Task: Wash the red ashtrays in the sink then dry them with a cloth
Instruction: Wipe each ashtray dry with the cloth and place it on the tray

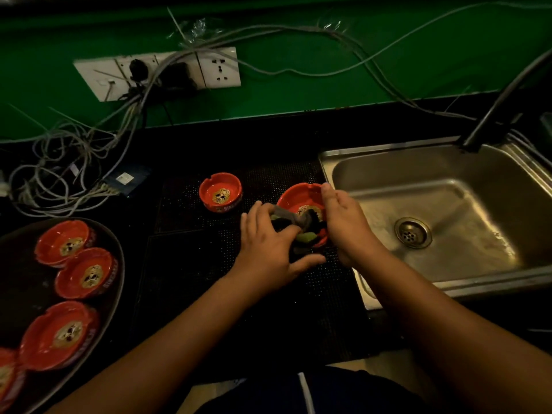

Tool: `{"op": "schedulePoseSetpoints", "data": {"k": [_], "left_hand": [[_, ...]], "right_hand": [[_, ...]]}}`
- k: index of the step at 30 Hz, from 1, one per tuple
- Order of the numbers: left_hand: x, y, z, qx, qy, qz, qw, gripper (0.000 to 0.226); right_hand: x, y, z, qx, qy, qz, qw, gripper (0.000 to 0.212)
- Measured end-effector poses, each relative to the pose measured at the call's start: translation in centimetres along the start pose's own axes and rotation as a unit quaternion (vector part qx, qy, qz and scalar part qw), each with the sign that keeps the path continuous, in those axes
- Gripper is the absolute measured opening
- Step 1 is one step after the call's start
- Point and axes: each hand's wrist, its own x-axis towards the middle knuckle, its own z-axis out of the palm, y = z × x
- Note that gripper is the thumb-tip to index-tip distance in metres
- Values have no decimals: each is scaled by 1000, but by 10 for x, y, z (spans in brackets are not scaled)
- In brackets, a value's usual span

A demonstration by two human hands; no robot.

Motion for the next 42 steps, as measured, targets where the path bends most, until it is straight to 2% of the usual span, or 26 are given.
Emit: {"op": "schedulePoseSetpoints", "data": {"k": [2, 4, 5, 7, 8, 10, 12, 14, 16, 18, 20, 22, 24, 25, 26, 27, 29, 30, 31, 32, 35, 39, 42], "left_hand": [[1, 3, 5, -81, 14, 26, 996, 53], [2, 5, 4, -193, 62, 42, 978, 37], [2, 6, -2, -281, 71, 35, 957, 29], [1, 11, -17, -478, 45, 9, 877, 15], [1, 14, -22, -533, 29, 5, 846, 14], [3, 17, -23, -566, 12, -9, 824, 15], [3, 19, -22, -595, 0, -27, 803, 14], [3, 21, -22, -603, 7, -46, 796, 12], [5, 18, -25, -616, 13, -89, 782, 20], [6, 15, -28, -666, 1, -140, 733, 26], [7, 8, -30, -708, -22, -174, 684, 31], [8, 2, -35, -726, -47, -206, 655, 41], [8, -4, -38, -722, -64, -225, 652, 51], [9, -7, -38, -722, -66, -229, 650, 54], [9, -10, -39, -726, -62, -229, 645, 55], [10, -13, -38, -736, -51, -228, 636, 54], [10, -18, -36, -762, -19, -214, 611, 52], [10, -21, -35, -772, -8, -205, 602, 52], [10, -24, -34, -781, -5, -194, 593, 51], [8, -27, -35, -789, -13, -185, 585, 48], [4, -34, -36, -792, -55, -169, 585, 43], [9, -38, -40, -778, -49, -223, 586, 41], [12, -47, -45, -734, -70, -260, 624, 48]], "right_hand": [[2, -1, -1, 31, -36, 27, 998, 48], [1, -2, -6, 129, -111, 86, 982, 57], [0, -3, -8, 184, -151, 120, 964, 64], [-1, -5, -12, 249, -202, 171, 932, 79], [-2, -5, -12, 267, -218, 189, 920, 84], [-3, -6, -11, 289, -233, 194, 908, 86], [-3, -5, -5, 277, -217, 170, 921, 81], [-1, -4, 0, 242, -186, 128, 944, 82], [-1, -3, 5, 172, -173, 52, 968, 72], [-2, -2, 6, 32, -172, -55, 983, 63], [-4, -2, 4, -130, -172, -161, 963, 71], [-5, -3, 2, -261, -191, -237, 916, 87], [-6, -7, 4, -328, -222, -257, 882, 101], [-5, -9, 5, -331, -236, -248, 879, 107], [-5, -10, 6, -309, -242, -224, 892, 111], [-4, -10, 9, -262, -236, -182, 918, 112], [-5, -7, 13, -86, -197, -45, 976, 108], [-4, -5, 14, 12, -194, 30, 980, 105], [-3, -2, 15, 83, -212, 83, 970, 99], [-3, -1, 16, 120, -230, 104, 960, 90], [-1, -3, 19, 119, -224, 76, 964, 71], [1, -8, 16, 25, -224, 10, 974, 72], [-2, -18, 14, -55, -256, -24, 965, 60]]}}
